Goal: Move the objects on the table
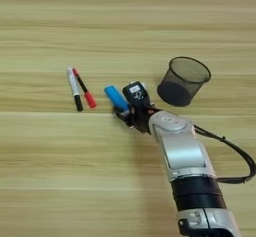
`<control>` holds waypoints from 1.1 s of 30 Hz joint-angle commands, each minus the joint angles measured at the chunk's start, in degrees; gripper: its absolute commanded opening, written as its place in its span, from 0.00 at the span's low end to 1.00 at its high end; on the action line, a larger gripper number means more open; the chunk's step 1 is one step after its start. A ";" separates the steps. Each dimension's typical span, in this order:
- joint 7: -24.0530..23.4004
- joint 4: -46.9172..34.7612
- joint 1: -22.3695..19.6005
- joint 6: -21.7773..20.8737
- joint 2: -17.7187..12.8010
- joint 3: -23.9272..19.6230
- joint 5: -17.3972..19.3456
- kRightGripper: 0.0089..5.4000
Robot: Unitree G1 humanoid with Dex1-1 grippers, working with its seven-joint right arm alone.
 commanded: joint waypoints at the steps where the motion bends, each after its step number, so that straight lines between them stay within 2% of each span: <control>1: -1.43 -4.59 -1.03 -0.43 -1.21 -1.83 0.69 0.54; 10: -1.89 -16.44 1.28 2.16 -0.29 -4.58 3.47 0.72; 16: -2.17 -19.39 1.60 3.50 0.56 -5.18 4.96 0.84; 23: -1.52 -21.29 2.08 4.30 1.87 -3.83 6.53 0.98; 33: -0.67 -21.57 2.92 4.45 2.99 -0.06 6.87 0.99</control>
